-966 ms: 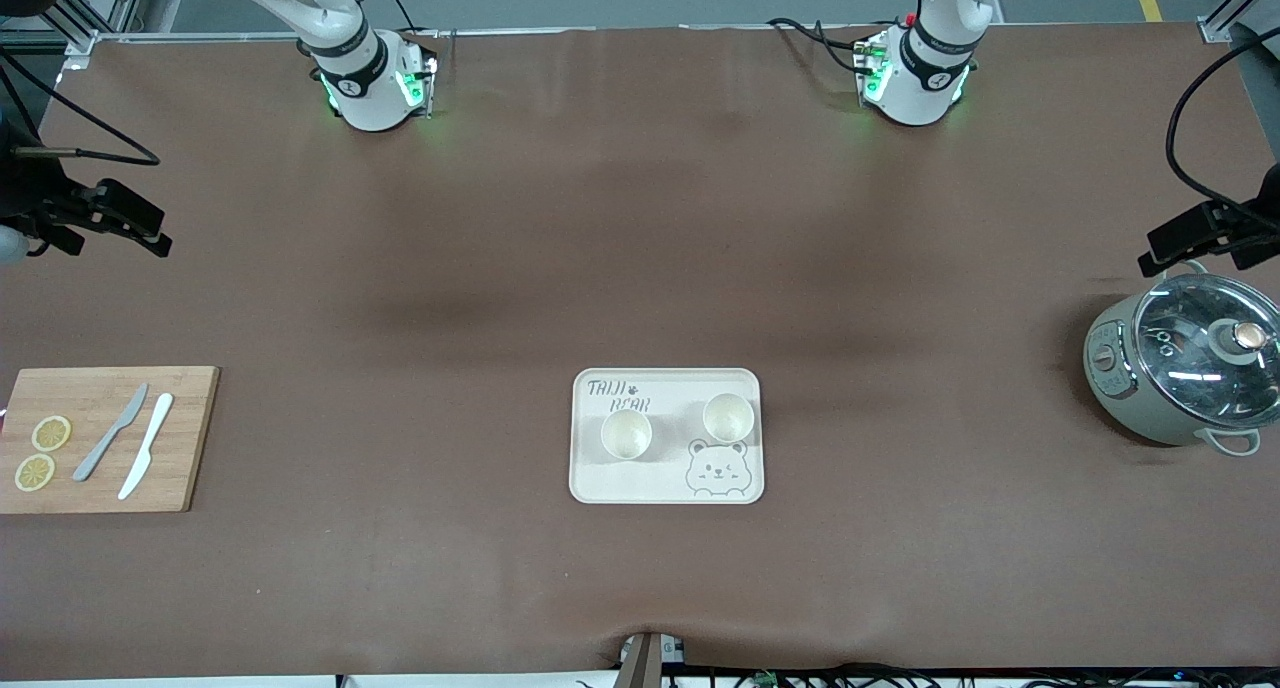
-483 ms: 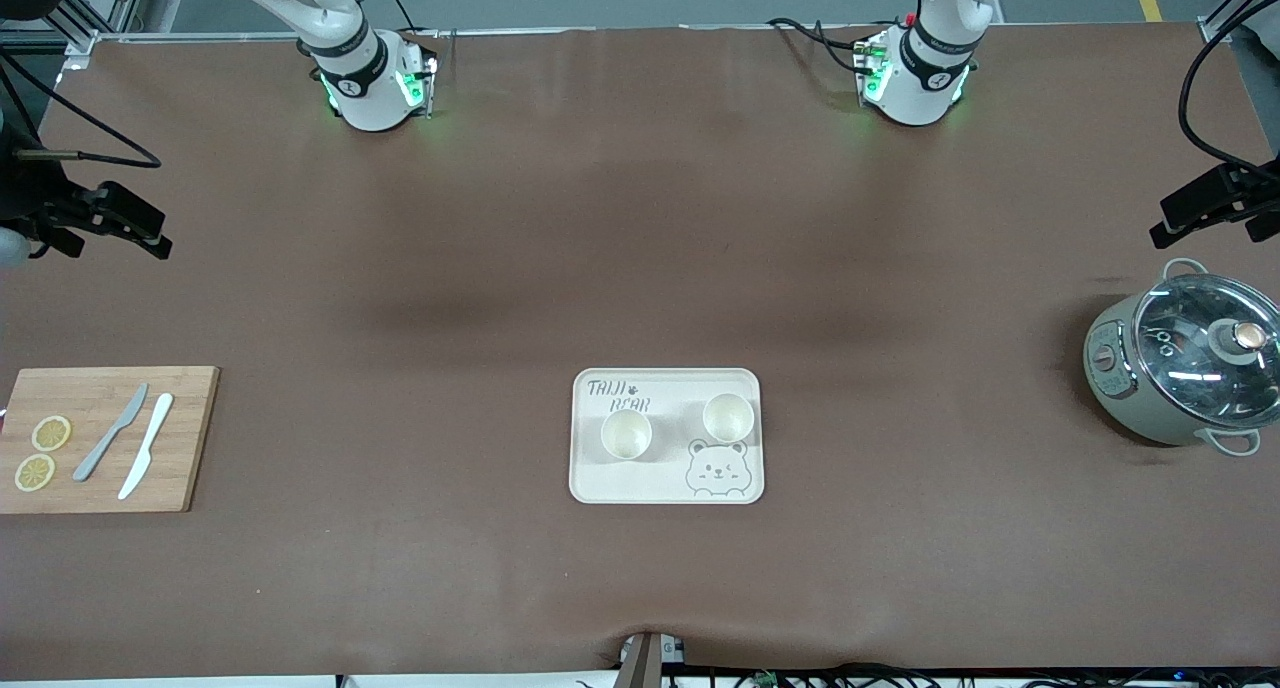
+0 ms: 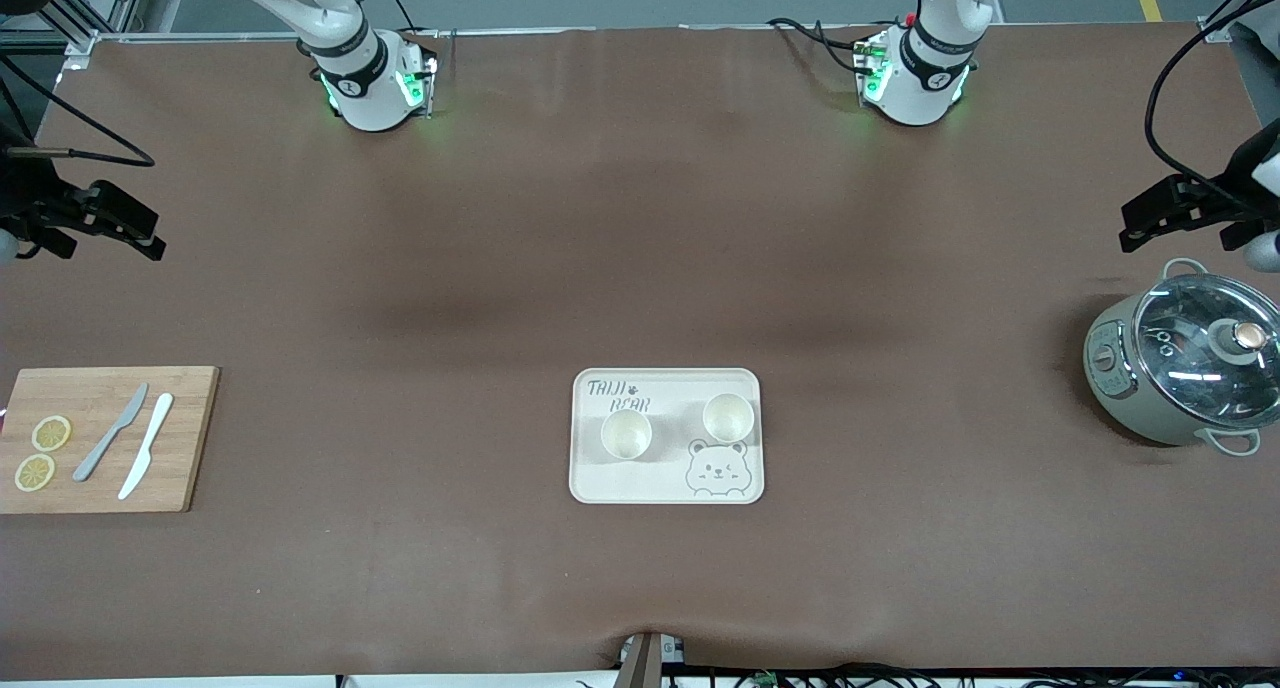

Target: Place white IKEA cup upright on tray with both arms

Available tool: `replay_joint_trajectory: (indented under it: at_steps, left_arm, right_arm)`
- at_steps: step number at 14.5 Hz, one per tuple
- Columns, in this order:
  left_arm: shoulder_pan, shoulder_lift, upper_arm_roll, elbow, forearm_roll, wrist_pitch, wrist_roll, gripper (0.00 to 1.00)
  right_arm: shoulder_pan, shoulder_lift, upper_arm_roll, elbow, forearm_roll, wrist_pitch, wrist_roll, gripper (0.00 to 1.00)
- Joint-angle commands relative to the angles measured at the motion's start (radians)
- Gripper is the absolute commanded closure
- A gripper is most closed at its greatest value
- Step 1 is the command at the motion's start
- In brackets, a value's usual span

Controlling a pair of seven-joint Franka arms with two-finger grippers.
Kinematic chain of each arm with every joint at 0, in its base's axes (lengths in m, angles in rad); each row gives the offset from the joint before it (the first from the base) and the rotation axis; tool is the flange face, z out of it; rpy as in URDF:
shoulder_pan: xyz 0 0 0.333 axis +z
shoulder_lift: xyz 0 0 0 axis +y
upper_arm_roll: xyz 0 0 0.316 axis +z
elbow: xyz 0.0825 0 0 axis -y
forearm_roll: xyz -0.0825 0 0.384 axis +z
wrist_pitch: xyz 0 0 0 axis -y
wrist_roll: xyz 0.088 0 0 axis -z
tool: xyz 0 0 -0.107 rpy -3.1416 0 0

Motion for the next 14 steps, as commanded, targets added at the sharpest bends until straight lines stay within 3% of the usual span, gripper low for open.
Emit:
replay_joint_trajectory:
  at_steps: [1, 14]
  left_arm:
    - [0.001, 0.000, -0.019, -0.023, 0.021, 0.012, 0.080, 0.00]
    - [0.008, 0.002, -0.045, -0.038, 0.009, 0.010, 0.100, 0.00]
  right_arm:
    - [-0.014, 0.019, 0.011, 0.032, -0.013, -0.011, 0.001, 0.00]
    - [-0.016, 0.019, 0.010, 0.036, -0.011, -0.008, 0.005, 0.00]
